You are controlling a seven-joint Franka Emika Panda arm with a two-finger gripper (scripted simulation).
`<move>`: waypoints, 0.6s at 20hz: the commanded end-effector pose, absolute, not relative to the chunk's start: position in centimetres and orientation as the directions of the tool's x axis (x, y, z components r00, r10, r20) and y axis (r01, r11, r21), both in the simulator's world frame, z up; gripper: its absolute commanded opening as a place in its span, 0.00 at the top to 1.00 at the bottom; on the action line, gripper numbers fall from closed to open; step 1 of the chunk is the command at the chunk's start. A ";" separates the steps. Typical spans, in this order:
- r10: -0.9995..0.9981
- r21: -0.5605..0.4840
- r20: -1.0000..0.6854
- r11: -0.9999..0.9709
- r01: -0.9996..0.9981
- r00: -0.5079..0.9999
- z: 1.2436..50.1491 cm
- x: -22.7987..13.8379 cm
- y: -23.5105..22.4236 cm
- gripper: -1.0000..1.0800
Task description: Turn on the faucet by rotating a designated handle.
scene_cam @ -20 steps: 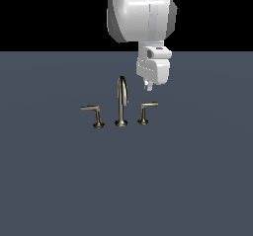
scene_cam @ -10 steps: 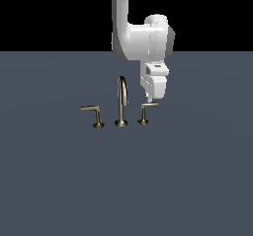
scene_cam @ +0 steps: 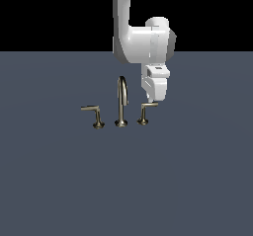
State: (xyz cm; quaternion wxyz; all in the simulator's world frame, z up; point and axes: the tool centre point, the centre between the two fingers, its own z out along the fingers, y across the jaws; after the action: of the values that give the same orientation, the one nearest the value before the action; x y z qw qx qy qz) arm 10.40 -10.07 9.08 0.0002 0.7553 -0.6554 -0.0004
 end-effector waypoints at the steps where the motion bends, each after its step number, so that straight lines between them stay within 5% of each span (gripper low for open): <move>1: -0.990 0.001 0.000 -0.140 -0.990 0.140 9.1 9.8 -10.6 1.00; 12: -0.989 -0.011 -0.001 -0.149 -0.989 0.149 9.1 8.0 -11.4 1.00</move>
State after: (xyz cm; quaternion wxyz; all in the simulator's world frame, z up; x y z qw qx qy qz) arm 8.28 -11.37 9.10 -0.0049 0.7580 -0.6522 0.0041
